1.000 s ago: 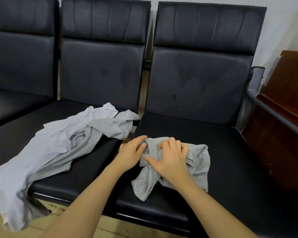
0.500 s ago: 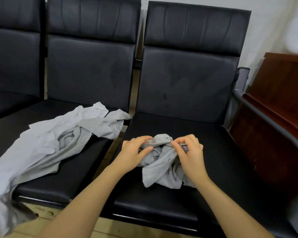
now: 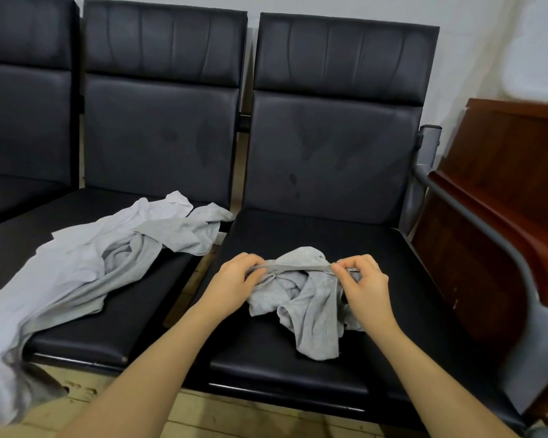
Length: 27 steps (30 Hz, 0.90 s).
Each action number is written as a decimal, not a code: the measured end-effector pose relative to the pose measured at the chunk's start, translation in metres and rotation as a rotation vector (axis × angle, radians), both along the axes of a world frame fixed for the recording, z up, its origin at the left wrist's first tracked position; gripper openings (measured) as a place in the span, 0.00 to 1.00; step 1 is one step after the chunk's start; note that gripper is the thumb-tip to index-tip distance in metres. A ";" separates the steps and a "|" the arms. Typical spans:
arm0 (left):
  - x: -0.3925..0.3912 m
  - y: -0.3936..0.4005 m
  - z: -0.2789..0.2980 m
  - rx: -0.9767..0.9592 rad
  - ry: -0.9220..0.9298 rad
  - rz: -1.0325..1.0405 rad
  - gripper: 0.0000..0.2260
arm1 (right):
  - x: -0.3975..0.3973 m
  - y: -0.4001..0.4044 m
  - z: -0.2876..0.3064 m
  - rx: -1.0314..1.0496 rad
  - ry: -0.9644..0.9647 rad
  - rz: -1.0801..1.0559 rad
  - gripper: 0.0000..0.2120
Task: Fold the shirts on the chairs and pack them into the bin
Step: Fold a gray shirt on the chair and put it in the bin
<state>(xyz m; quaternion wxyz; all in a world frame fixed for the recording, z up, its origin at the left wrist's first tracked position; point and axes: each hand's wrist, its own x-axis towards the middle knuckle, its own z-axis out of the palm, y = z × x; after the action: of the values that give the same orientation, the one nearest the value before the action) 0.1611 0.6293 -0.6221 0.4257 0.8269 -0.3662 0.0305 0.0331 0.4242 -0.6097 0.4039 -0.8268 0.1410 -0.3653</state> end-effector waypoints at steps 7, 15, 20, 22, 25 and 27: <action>-0.013 0.014 0.047 -0.211 -0.070 0.071 0.05 | -0.003 0.005 0.006 -0.045 -0.094 -0.013 0.13; -0.041 0.035 0.067 -0.368 0.122 0.021 0.08 | -0.011 0.009 0.008 -0.055 -0.047 -0.017 0.11; -0.054 0.034 0.072 -0.395 0.112 0.011 0.07 | -0.021 0.008 0.010 0.022 -0.002 0.032 0.07; -0.056 0.031 0.072 -0.377 0.096 0.003 0.07 | -0.027 0.007 0.014 0.064 -0.009 0.041 0.06; -0.056 0.021 0.067 -0.304 0.073 -0.012 0.07 | -0.036 -0.002 0.018 0.046 -0.028 0.009 0.06; -0.055 0.012 0.064 -0.226 -0.017 -0.031 0.07 | -0.042 -0.011 0.019 0.014 0.007 0.003 0.07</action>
<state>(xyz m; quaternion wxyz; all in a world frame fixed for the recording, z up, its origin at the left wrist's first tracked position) 0.1063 0.6415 -0.5584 0.5136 0.7675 -0.3768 0.0717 -0.0091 0.4131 -0.5903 0.4096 -0.8256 0.1437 -0.3606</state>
